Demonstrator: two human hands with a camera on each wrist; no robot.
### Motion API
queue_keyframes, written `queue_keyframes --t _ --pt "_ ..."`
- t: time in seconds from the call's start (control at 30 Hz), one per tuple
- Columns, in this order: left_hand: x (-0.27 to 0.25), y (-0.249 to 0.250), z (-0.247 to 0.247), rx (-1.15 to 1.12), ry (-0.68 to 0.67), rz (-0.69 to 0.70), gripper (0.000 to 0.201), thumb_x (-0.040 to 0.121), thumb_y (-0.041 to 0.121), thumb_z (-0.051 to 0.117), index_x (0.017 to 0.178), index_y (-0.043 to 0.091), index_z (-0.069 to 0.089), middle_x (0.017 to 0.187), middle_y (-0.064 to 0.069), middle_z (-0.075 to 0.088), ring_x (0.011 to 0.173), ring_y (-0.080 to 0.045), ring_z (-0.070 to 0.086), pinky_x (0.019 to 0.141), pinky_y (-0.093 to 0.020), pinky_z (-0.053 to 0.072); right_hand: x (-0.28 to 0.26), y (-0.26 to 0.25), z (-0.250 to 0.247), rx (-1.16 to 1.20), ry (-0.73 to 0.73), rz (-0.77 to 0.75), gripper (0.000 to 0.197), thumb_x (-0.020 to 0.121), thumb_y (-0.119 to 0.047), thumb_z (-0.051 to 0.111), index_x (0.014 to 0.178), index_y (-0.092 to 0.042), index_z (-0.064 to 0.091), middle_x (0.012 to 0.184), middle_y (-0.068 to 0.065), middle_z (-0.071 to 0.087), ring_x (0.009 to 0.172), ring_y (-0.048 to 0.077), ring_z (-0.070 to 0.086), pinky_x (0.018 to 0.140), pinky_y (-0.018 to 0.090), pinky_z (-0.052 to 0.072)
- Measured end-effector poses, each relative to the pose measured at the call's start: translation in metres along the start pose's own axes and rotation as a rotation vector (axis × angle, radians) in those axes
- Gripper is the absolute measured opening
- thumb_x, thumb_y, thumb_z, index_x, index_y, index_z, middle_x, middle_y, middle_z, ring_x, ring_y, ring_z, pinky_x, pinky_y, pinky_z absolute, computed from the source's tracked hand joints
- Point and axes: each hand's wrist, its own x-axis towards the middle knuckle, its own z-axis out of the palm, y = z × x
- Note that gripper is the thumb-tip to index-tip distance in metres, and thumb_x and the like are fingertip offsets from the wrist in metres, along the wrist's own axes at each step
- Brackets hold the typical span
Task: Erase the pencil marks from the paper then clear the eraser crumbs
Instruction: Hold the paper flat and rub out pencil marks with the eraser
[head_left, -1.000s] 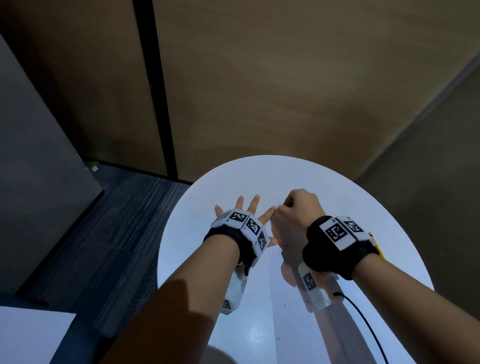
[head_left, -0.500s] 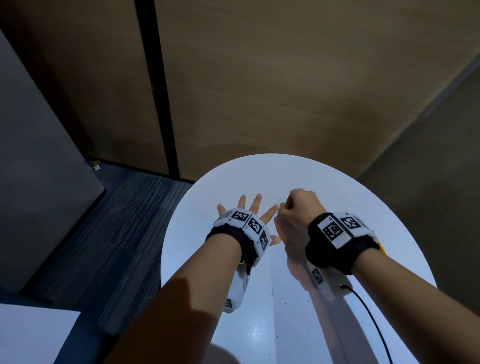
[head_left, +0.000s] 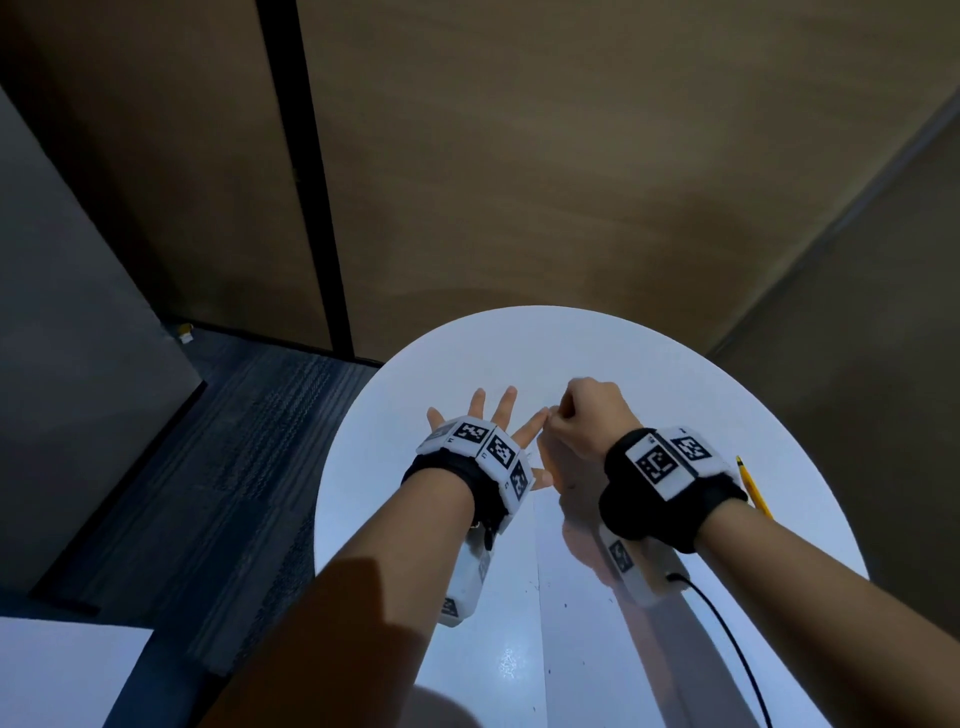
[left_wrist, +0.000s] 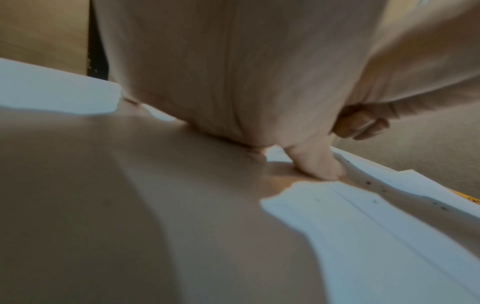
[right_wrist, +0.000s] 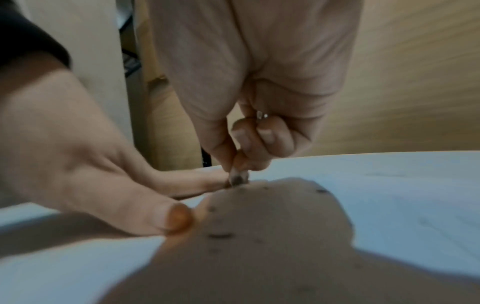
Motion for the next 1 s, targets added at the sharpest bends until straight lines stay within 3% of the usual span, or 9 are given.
queue_keyframes --t 0.1,0.2,0.3,0.37,0.47,0.53,0.7,0.87,1.0 --pt "-0.006 0.001 -0.004 0.039 -0.012 0.009 0.079 0.095 0.047 0.042 0.146 0.039 -0.018 0.154 -0.002 -0.03 0.143 -0.034 -0.02 0.107 -0.07 0.004 0.001 -0.001 0.006 -0.042 -0.051 -0.021 0.019 0.092 -0.019 0.048 0.083 -0.004 0.056 0.093 0.017 0.064 0.075 0.023 0.052 0.063 0.027 0.038" --pt "0.004 -0.003 0.004 -0.001 0.019 -0.003 0.074 0.091 0.065 0.029 0.144 0.046 -0.019 0.154 0.003 -0.03 0.143 -0.031 -0.02 0.106 -0.071 0.003 0.003 0.002 0.007 -0.04 -0.029 0.022 0.021 0.094 -0.021 0.047 0.092 -0.003 0.057 0.099 0.016 0.062 0.082 0.027 0.056 0.066 0.028 0.039" --pt "0.015 -0.007 0.012 -0.027 0.027 -0.007 0.072 0.087 0.074 0.02 0.141 0.051 -0.02 0.153 0.007 -0.03 0.143 -0.028 -0.021 0.105 -0.07 -0.001 0.007 0.016 -0.001 0.08 0.096 0.093 0.014 0.092 -0.02 0.05 0.093 -0.007 0.054 0.099 0.013 0.06 0.091 0.029 0.057 0.071 0.029 0.039" --pt "0.017 -0.009 0.013 -0.03 0.027 0.003 0.071 0.086 0.075 0.021 0.14 0.052 -0.02 0.153 0.007 -0.031 0.143 -0.028 -0.022 0.105 -0.07 -0.002 0.006 0.028 -0.009 0.249 0.153 0.118 0.012 0.089 -0.019 0.056 0.083 -0.011 0.051 0.088 0.007 0.06 0.084 0.025 0.055 0.07 0.028 0.038" --pt "0.02 -0.012 0.014 -0.062 0.044 0.013 0.068 0.087 0.074 0.021 0.14 0.055 -0.018 0.153 0.009 -0.029 0.143 -0.028 -0.021 0.105 -0.07 -0.003 -0.002 0.043 -0.022 0.53 0.108 0.126 0.016 0.087 -0.017 0.062 0.078 -0.011 0.052 0.077 0.004 0.06 0.07 0.023 0.059 0.065 0.033 0.049" --pt "0.024 -0.014 0.019 -0.09 0.055 0.006 0.064 0.088 0.073 0.02 0.138 0.058 -0.017 0.154 0.011 -0.027 0.144 -0.026 -0.02 0.105 -0.069 -0.003 -0.008 0.048 -0.026 0.597 0.076 0.103 0.015 0.086 -0.013 0.063 0.076 -0.01 0.053 0.074 0.004 0.061 0.061 0.019 0.059 0.058 0.029 0.051" --pt "0.023 -0.013 0.019 -0.101 0.074 -0.015 0.062 0.09 0.07 0.023 0.138 0.059 -0.016 0.154 0.012 -0.026 0.144 -0.026 -0.019 0.105 -0.069 -0.001 -0.01 0.047 -0.016 0.349 0.049 0.01 0.008 0.083 -0.016 0.066 0.08 -0.012 0.059 0.08 0.001 0.06 0.075 0.017 0.056 0.063 0.023 0.045" --pt "0.011 -0.004 0.003 -0.072 -0.028 -0.03 0.052 0.097 0.058 0.021 0.138 0.061 -0.012 0.153 0.007 -0.031 0.142 -0.029 -0.024 0.106 -0.068 -0.002 -0.007 0.033 -0.007 0.297 0.074 -0.099 0.007 0.084 -0.018 0.065 0.086 -0.011 0.067 0.083 -0.002 0.061 0.08 0.011 0.052 0.058 0.005 0.033" --pt "0.011 -0.002 -0.001 -0.057 -0.074 -0.045 0.05 0.097 0.058 0.017 0.137 0.062 -0.013 0.152 0.007 -0.033 0.141 -0.029 -0.026 0.106 -0.068 -0.003 -0.006 0.029 -0.003 0.079 -0.014 -0.187 0.013 0.088 -0.017 0.058 0.088 -0.006 0.065 0.091 0.007 0.066 0.078 0.015 0.052 0.058 0.013 0.034"
